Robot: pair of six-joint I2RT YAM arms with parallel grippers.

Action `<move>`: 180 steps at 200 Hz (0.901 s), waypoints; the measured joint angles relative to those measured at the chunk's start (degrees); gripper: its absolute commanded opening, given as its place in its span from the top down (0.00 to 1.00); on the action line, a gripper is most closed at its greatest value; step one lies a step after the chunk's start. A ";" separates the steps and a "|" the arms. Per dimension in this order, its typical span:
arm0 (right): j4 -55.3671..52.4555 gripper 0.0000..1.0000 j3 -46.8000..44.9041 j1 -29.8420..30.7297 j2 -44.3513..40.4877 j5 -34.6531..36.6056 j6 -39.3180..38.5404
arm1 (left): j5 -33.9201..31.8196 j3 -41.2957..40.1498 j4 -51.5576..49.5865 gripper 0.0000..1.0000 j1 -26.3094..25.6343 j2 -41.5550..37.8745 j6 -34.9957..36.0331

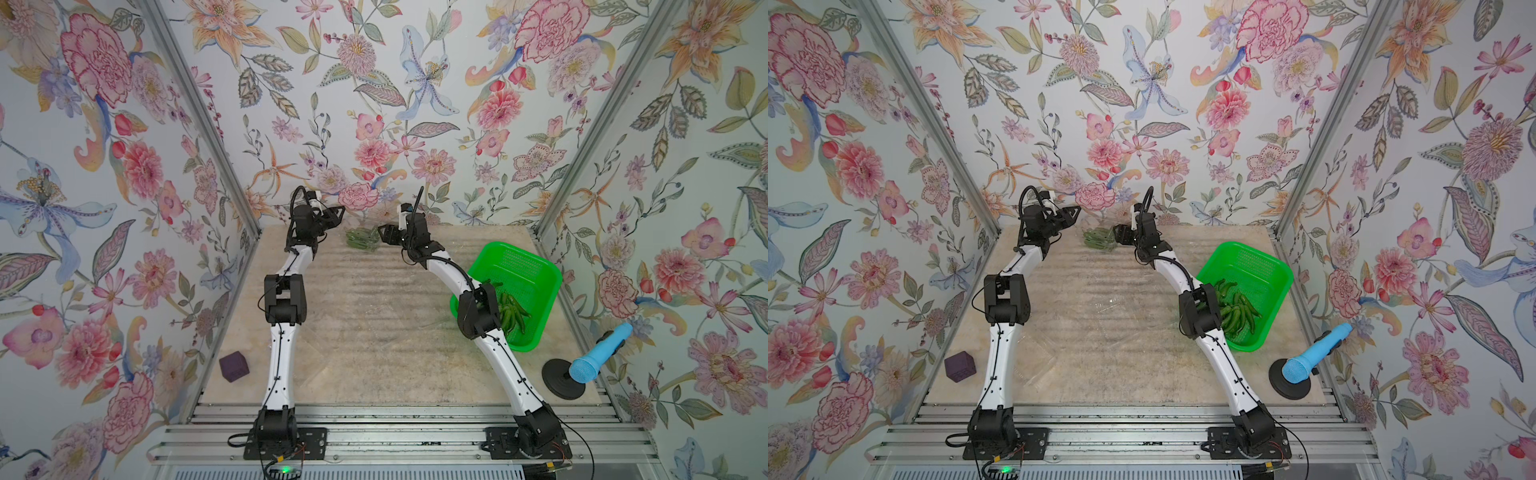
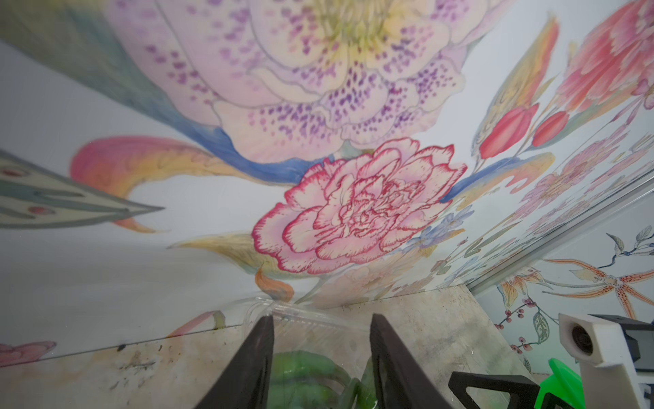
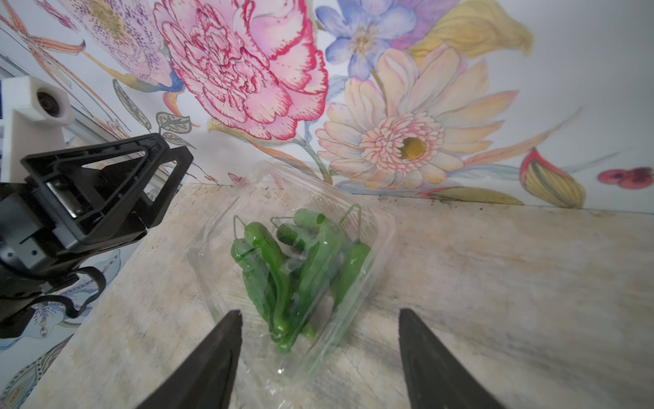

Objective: Take small green peppers out of containers
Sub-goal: Move the packing box to the center of the board.

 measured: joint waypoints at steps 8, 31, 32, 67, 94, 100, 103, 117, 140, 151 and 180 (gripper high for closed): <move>-0.04 0.29 0.00 0.22 0.09 0.22 -0.37 | 0.04 0.76 -1.33 0.52 -0.22 0.52 0.33; -0.44 0.29 0.00 0.74 0.11 1.11 -1.68 | -0.07 3.58 -5.18 0.50 -0.81 2.45 1.40; -0.46 0.29 0.00 0.74 0.11 1.18 -1.75 | -0.07 3.63 -5.29 0.50 -0.83 2.51 1.49; -0.96 0.29 0.00 1.29 0.11 2.51 -3.61 | -0.74 4.48 -10.01 0.49 -1.40 3.56 2.99; -1.36 0.29 0.00 1.38 0.11 3.06 -4.44 | -0.85 5.38 -12.17 0.50 -1.44 3.61 3.48; -1.49 0.29 0.00 1.38 0.11 3.17 -4.52 | -0.83 5.44 -12.59 0.50 -1.49 3.61 3.58; -1.53 0.29 0.00 1.38 0.11 3.19 -4.61 | -0.83 5.51 -12.79 0.51 -1.49 3.61 3.63; -1.77 0.29 0.00 1.38 0.11 3.21 -4.63 | -0.83 5.60 -13.77 0.51 -1.57 3.61 3.89; -2.19 0.30 0.00 1.38 0.11 3.21 -4.61 | -0.79 5.70 -15.28 0.56 -1.70 3.52 4.26; -2.47 0.30 0.00 1.38 0.11 3.21 -4.61 | -0.81 5.64 -15.89 0.58 -1.81 3.43 4.48; -3.34 0.30 0.00 1.36 0.11 3.19 -4.63 | -0.81 0.39 -18.01 0.60 -2.43 0.55 4.31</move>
